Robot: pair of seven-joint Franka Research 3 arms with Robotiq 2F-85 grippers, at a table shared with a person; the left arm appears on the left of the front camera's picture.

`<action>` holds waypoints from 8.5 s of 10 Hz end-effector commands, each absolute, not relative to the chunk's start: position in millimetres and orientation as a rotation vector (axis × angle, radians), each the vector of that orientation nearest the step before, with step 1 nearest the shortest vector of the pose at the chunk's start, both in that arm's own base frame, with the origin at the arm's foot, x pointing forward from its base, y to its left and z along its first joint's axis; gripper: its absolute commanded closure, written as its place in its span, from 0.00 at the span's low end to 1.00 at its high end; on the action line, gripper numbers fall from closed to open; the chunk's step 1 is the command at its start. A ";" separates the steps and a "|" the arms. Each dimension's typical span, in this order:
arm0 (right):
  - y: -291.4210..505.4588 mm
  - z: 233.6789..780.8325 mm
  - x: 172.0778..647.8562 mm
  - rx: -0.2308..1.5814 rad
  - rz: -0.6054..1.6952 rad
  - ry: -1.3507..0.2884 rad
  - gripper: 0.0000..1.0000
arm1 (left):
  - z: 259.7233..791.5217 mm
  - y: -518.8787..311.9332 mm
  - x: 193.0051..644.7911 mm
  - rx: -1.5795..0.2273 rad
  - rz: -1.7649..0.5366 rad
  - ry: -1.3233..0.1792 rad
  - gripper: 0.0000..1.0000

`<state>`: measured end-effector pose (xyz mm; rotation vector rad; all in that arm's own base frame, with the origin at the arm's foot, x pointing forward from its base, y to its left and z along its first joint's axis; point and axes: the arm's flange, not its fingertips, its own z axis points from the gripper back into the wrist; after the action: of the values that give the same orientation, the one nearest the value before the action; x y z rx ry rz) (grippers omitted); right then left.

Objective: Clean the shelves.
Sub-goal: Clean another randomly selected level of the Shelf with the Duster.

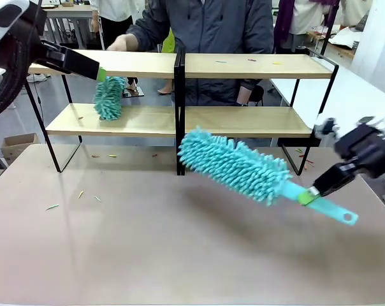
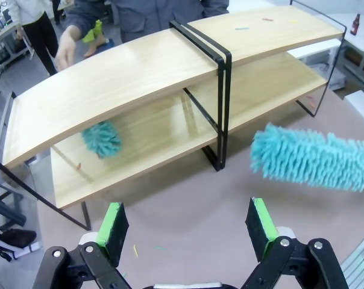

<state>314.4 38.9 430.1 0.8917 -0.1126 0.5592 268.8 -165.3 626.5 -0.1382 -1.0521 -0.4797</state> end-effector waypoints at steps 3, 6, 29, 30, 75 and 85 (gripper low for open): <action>28.7 384.0 246.6 0.920 0.587 -0.104 0.88 | 622.7 -163.4 266.9 -0.140 -0.480 -1.060 0.00; 49.5 389.7 260.9 0.874 0.603 -0.049 0.88 | 622.7 -163.4 266.9 -0.140 -0.480 -1.060 0.00; 358.3 371.5 417.8 0.555 0.194 -0.278 0.88 | 622.7 -163.4 266.9 -0.140 -0.480 -1.060 0.00; 363.5 364.2 423.7 0.531 0.171 -0.287 0.88 | 622.7 -163.4 266.9 -0.140 -0.480 -1.060 0.00; 250.1 443.4 361.0 0.729 0.979 0.325 0.88 | 622.7 -163.4 266.9 -0.140 -0.480 -1.060 0.00; 49.3 443.6 278.5 0.962 0.829 -0.308 0.88 | 622.7 -163.4 266.9 -0.140 -0.480 -1.060 0.00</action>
<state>304.1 75.0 451.2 0.9218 -0.1480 0.7880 269.1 -165.7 627.4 -0.1386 -1.0530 -0.4801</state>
